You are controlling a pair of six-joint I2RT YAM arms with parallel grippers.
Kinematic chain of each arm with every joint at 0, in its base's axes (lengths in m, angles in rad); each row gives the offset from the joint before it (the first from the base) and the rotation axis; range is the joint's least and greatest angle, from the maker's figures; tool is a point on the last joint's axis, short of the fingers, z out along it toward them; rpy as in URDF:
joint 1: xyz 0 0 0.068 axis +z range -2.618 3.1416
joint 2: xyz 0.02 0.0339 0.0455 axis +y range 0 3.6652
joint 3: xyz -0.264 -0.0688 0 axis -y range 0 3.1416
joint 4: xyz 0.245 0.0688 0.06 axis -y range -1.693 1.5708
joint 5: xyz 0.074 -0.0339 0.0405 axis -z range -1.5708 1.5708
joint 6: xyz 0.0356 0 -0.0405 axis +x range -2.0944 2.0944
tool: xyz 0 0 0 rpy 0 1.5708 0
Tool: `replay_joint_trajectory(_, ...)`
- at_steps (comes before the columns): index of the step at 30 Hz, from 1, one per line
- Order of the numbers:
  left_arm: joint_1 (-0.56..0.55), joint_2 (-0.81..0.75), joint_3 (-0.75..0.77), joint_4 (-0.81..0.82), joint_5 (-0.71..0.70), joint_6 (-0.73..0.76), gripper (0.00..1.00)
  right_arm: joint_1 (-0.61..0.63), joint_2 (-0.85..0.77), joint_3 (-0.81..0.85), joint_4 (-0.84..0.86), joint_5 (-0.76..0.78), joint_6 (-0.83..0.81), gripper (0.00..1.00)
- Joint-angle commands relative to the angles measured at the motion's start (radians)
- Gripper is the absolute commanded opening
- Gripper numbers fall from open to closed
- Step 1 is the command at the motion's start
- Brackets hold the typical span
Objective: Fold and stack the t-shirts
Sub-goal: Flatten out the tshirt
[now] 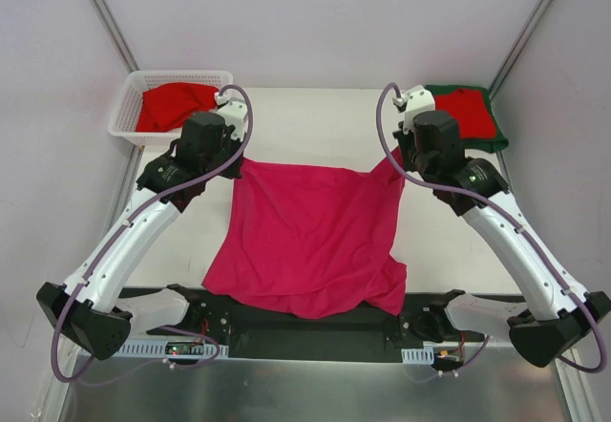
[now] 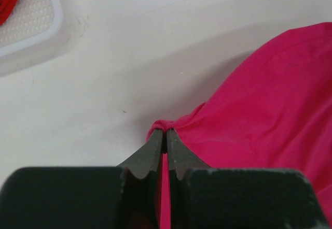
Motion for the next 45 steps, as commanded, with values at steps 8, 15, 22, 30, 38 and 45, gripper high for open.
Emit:
replay_joint_trajectory(8,0.062,-0.077,0.097,0.013,-0.053,0.049,0.00,-0.120,-0.025,0.203,0.076,0.049,-0.010,0.01)
replay_joint_trajectory(15,0.062,-0.106,0.438,-0.294,-0.048,0.081,0.00,-0.123,-0.076,0.526,-0.110,0.042,-0.102,0.01)
replay_joint_trajectory(22,0.060,-0.131,0.723,-0.501,-0.025,0.086,0.00,-0.121,-0.167,0.689,-0.197,-0.006,-0.140,0.01)
replay_joint_trajectory(30,0.060,-0.203,0.781,-0.543,-0.091,0.085,0.00,-0.121,-0.231,0.699,-0.207,0.040,-0.180,0.01)
replay_joint_trajectory(38,0.065,-0.006,0.529,-0.347,-0.252,0.125,0.00,-0.146,-0.155,0.398,-0.011,0.161,-0.198,0.01)
replay_joint_trajectory(45,0.223,0.211,0.348,-0.068,-0.107,0.092,0.00,-0.474,0.014,0.232,0.124,-0.099,-0.033,0.01)
